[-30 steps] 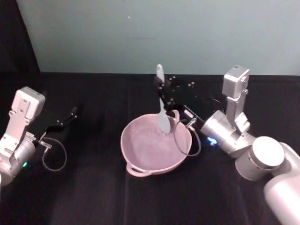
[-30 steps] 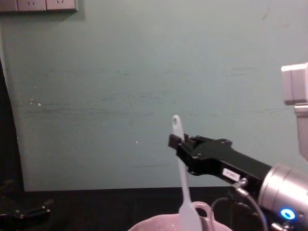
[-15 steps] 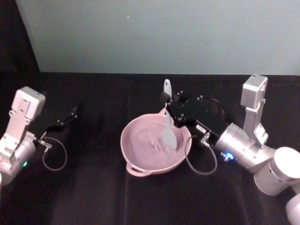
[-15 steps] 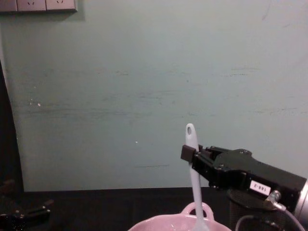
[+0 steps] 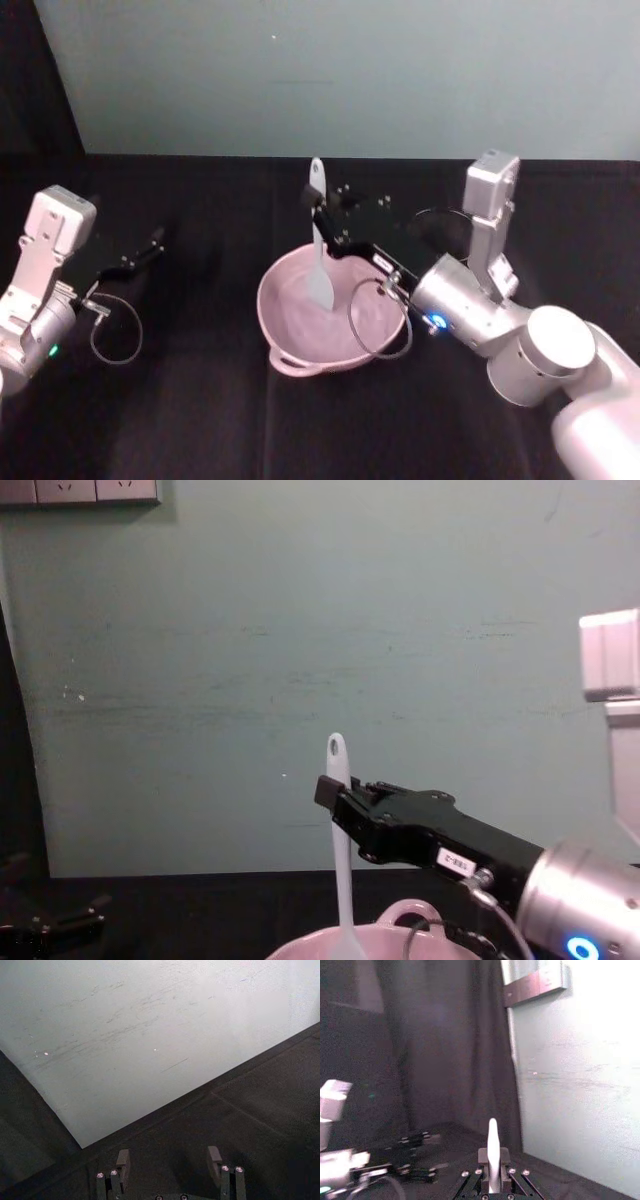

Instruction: Use the one hand to pick up the spoon and stir the clear water in the bowl.

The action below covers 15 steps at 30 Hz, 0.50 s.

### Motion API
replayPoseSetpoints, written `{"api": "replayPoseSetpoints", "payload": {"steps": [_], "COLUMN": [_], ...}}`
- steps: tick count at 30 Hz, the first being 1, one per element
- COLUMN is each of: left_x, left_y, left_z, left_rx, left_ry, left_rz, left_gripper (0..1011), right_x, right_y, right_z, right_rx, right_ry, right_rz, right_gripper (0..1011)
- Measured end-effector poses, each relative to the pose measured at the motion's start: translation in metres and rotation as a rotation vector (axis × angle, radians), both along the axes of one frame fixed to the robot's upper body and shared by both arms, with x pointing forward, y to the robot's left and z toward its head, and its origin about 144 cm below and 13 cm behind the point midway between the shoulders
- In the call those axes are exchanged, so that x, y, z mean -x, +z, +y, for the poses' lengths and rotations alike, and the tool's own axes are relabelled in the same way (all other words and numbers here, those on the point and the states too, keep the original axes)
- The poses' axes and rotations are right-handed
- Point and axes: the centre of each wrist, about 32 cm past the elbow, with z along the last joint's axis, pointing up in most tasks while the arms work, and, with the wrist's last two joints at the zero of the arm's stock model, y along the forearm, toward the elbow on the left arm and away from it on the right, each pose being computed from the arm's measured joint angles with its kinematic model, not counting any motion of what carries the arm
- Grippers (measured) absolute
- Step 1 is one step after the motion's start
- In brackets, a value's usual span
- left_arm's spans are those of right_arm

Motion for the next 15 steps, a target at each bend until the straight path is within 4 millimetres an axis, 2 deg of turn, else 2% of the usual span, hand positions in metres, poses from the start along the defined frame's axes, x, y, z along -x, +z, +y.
{"api": "replayPoseSetpoints", "payload": {"steps": [6,11,15], "left_x": [0.000,0.000,0.000], "left_y": [0.000,0.000,0.000], "left_z": [0.000,0.000,0.000], "left_rx": [0.000,0.000,0.000], "left_ry": [0.000,0.000,0.000], "left_rz": [0.000,0.000,0.000], "left_gripper": [1011,1011,1011], "right_x": [-0.015,-0.020,-0.016], "right_y": [-0.003,-0.003,-0.001], "right_z": [0.002,-0.009,-0.020], "right_rx": [0.003,0.017,0.027], "right_ry": [-0.074,-0.117,-0.122], "right_rz": [-0.029,-0.051,-0.052], "right_gripper": [136,136,136]}}
